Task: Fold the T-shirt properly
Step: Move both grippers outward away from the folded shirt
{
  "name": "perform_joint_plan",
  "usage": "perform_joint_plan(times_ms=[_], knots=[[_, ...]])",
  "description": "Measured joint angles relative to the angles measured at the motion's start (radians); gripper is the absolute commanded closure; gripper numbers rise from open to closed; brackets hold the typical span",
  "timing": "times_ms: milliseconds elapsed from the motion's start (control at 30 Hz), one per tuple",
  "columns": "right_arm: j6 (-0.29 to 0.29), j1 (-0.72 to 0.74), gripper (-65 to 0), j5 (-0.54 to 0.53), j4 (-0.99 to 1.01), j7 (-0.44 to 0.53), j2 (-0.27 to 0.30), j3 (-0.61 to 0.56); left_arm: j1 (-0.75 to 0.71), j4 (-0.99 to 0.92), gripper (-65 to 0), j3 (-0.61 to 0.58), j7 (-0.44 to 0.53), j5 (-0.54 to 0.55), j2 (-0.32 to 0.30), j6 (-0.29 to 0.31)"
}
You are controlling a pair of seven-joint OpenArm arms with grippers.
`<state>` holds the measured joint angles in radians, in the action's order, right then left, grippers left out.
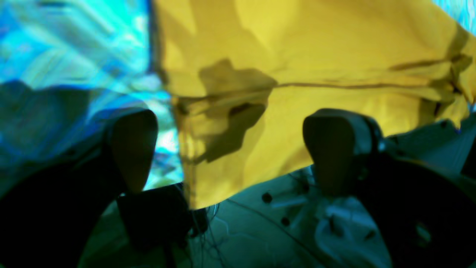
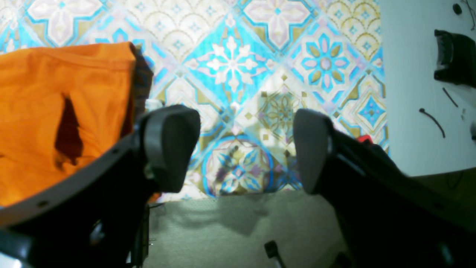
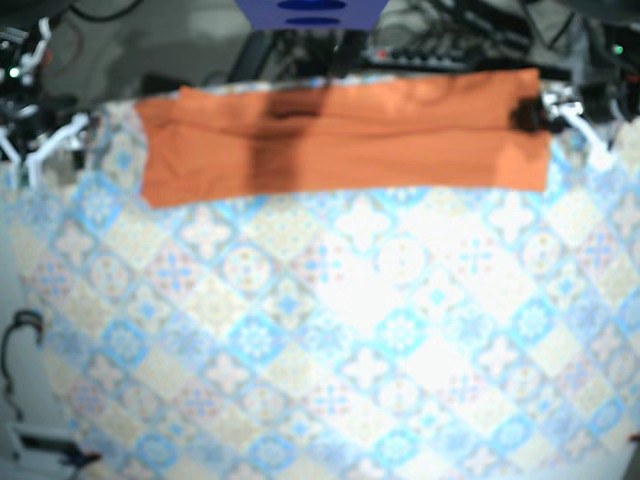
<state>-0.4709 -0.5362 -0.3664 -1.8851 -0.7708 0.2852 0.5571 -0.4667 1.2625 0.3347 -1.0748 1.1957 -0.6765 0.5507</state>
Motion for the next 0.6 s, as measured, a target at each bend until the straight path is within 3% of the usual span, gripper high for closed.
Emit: perform_joint_plan(times_ms=[333,600], knots=[[-0.002,-0.001,-42.3,0.000,0.000,0.000,-0.025,-0.003,0.001,0.000,-65.0,0.060,0.002,-0.063,-0.003,0.000],[-0.003,-0.001,-42.3,0.000,0.000,0.000,-0.027,-0.018,0.049,0.000,-65.0,-0.002,-0.004,-0.061,0.042,0.000]])
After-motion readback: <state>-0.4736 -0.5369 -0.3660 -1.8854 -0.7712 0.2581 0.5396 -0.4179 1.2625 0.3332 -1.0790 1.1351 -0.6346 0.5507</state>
